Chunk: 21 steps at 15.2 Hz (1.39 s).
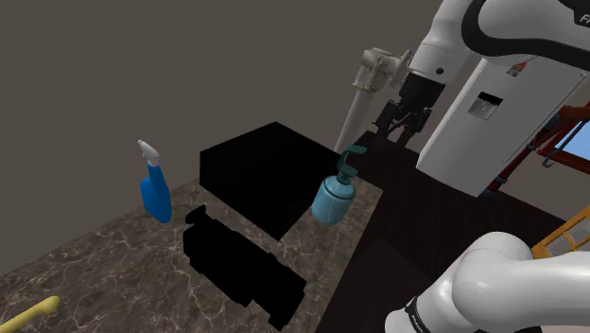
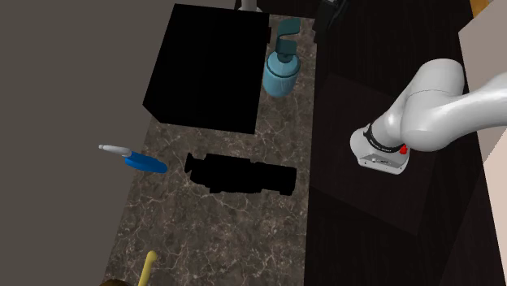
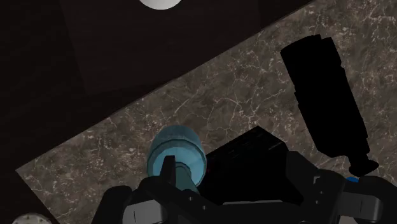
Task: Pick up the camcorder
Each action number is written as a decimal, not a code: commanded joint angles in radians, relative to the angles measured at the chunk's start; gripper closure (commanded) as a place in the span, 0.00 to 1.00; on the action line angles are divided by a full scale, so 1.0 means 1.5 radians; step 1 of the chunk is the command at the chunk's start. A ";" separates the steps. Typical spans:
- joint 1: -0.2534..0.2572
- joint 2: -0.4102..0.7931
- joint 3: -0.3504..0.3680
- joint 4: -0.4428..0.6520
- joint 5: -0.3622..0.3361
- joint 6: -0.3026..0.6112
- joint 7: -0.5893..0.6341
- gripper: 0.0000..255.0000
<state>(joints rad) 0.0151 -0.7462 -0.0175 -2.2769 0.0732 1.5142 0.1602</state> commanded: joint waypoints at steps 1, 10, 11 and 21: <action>0.000 0.000 0.000 0.000 0.000 0.000 0.000 0.00; 0.061 0.078 0.099 -0.058 0.038 0.148 0.024 0.00; 0.067 0.089 0.111 -0.061 0.041 0.165 0.027 0.00; 0.120 0.241 0.225 -0.059 0.042 0.326 0.067 0.00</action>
<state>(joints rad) 0.1874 -0.4090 0.3014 -2.3729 0.1388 1.9835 0.2515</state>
